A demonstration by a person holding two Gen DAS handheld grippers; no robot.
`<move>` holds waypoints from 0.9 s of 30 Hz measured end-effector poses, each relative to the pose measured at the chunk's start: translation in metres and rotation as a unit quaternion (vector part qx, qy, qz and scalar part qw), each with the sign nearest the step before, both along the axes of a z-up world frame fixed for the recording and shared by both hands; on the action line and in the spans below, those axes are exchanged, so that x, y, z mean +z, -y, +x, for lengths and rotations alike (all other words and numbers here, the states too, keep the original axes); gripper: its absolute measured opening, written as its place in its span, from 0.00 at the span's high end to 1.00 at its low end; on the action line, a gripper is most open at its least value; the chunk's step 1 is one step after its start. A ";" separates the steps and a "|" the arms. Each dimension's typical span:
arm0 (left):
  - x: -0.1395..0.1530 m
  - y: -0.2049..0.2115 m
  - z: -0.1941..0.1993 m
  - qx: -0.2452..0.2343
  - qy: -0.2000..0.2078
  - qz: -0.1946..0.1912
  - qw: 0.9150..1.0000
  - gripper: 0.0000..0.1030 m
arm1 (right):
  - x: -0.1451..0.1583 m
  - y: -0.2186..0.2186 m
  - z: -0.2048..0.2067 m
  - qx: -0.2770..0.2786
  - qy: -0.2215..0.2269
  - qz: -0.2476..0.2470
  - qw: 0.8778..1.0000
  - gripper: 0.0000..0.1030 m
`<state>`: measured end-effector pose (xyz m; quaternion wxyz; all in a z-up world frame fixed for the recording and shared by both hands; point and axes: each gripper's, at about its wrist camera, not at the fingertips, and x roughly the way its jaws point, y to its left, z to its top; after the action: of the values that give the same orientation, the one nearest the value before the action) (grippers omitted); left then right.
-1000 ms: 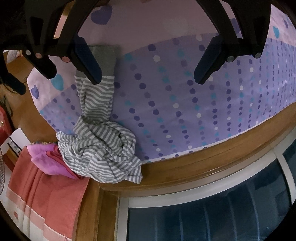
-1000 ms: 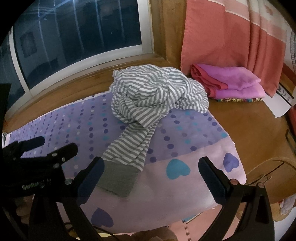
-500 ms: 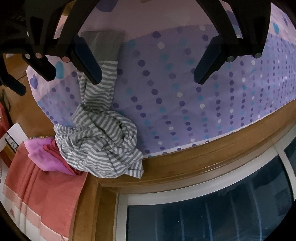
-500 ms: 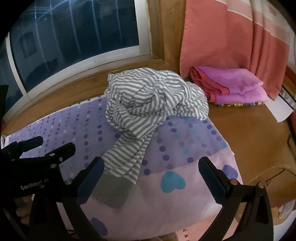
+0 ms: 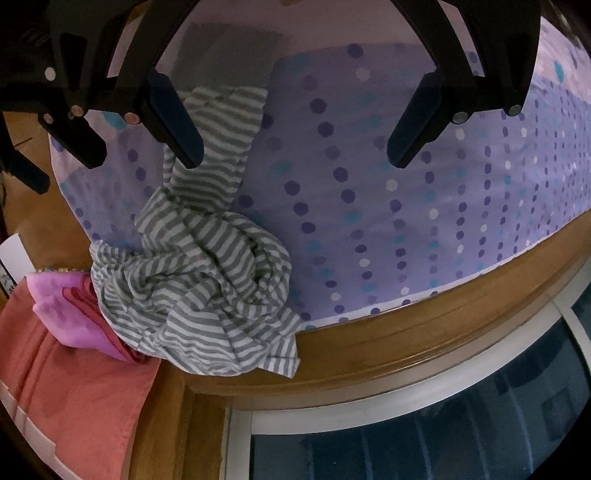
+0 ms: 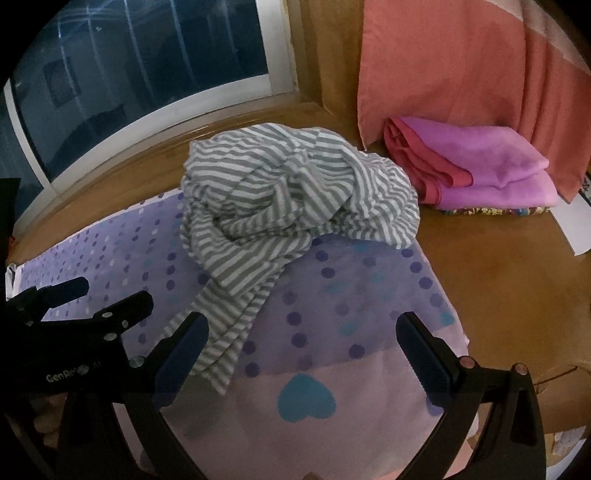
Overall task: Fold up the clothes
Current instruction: 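Grasp the striped garment with both grippers and lift it off the bed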
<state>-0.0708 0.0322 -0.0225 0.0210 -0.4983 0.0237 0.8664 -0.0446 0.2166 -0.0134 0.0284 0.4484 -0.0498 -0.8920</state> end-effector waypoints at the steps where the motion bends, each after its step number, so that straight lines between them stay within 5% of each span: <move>1: -0.001 -0.003 -0.002 0.001 0.002 -0.002 1.000 0.01 | -0.002 -0.004 -0.004 0.002 0.002 -0.002 1.000 0.00; 16: -0.003 -0.029 -0.061 0.025 -0.020 -0.013 0.999 0.01 | -0.018 -0.022 -0.068 0.056 -0.003 0.004 0.998 0.00; 27: -0.026 -0.035 -0.103 0.034 -0.011 -0.016 0.999 0.01 | -0.016 -0.009 -0.105 0.110 -0.085 0.098 0.985 0.00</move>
<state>-0.1734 0.0675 -0.0487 -0.0164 -0.4893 0.0205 0.8717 -0.1495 0.2257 -0.0298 0.0862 0.3745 0.0901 -0.9188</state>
